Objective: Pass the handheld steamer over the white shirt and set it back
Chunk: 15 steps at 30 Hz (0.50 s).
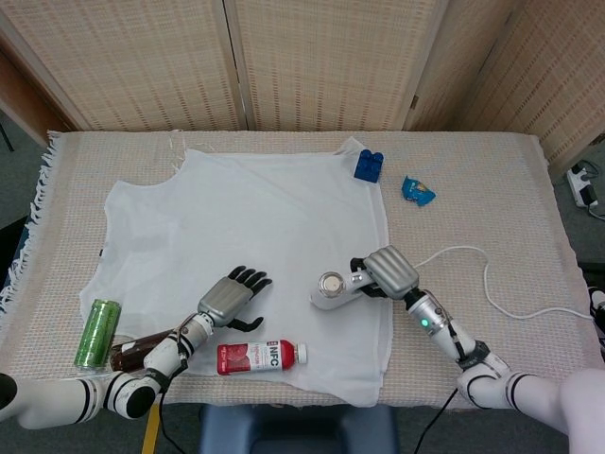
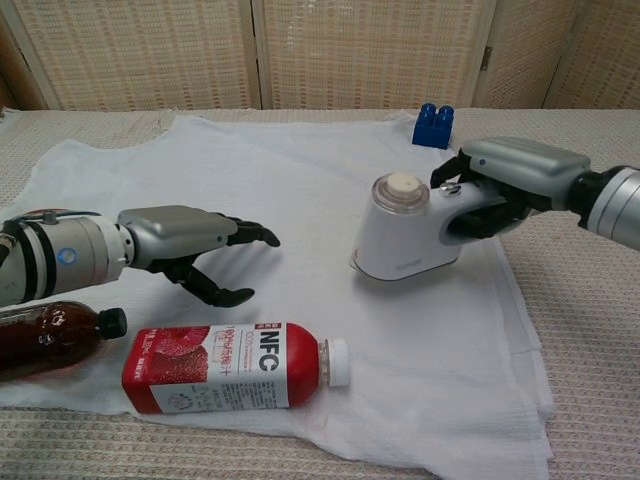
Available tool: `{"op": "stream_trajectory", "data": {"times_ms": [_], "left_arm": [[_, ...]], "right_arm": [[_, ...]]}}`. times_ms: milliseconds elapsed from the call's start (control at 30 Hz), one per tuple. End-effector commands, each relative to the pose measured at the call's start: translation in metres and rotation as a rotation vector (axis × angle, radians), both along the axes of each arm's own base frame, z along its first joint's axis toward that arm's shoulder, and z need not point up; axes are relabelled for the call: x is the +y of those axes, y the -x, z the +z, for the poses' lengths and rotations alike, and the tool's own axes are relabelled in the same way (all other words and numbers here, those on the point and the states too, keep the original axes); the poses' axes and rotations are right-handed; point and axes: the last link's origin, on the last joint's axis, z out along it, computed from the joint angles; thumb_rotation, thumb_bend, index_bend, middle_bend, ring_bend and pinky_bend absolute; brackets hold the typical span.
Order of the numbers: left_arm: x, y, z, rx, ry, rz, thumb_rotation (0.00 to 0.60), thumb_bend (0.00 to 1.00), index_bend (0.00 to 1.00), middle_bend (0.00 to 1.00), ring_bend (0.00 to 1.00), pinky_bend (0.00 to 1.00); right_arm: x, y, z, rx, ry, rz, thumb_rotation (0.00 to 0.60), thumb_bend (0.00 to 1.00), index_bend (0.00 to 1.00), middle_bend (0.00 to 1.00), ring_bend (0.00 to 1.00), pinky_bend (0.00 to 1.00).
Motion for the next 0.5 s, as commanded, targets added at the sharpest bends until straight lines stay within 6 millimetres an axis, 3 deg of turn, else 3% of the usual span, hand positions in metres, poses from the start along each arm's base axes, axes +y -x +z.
{"op": "stream_trajectory", "data": {"times_ms": [33, 233, 500], "left_arm": [[0.0, 0.001, 0.0, 0.003, 0.001, 0.003, 0.27, 0.44, 0.12, 0.08, 0.0, 0.0], [-0.001, 0.003, -0.001, 0.007, 0.004, 0.003, 0.271, 0.44, 0.12, 0.08, 0.0, 0.0], [-0.001, 0.001, -0.001, 0.004, 0.004, 0.002, 0.267, 0.43, 0.12, 0.08, 0.0, 0.0]], "right_arm": [[-0.011, -0.013, -0.022, 0.043, 0.006, 0.027, 0.6, 0.48, 0.85, 0.87, 0.82, 0.88], [-0.022, -0.009, -0.033, 0.076, 0.024, 0.013, 0.6, 0.48, 0.85, 0.87, 0.82, 0.88], [-0.037, 0.029, -0.013, 0.14, 0.102, -0.066, 0.6, 0.48, 0.85, 0.87, 0.82, 0.88]]}}
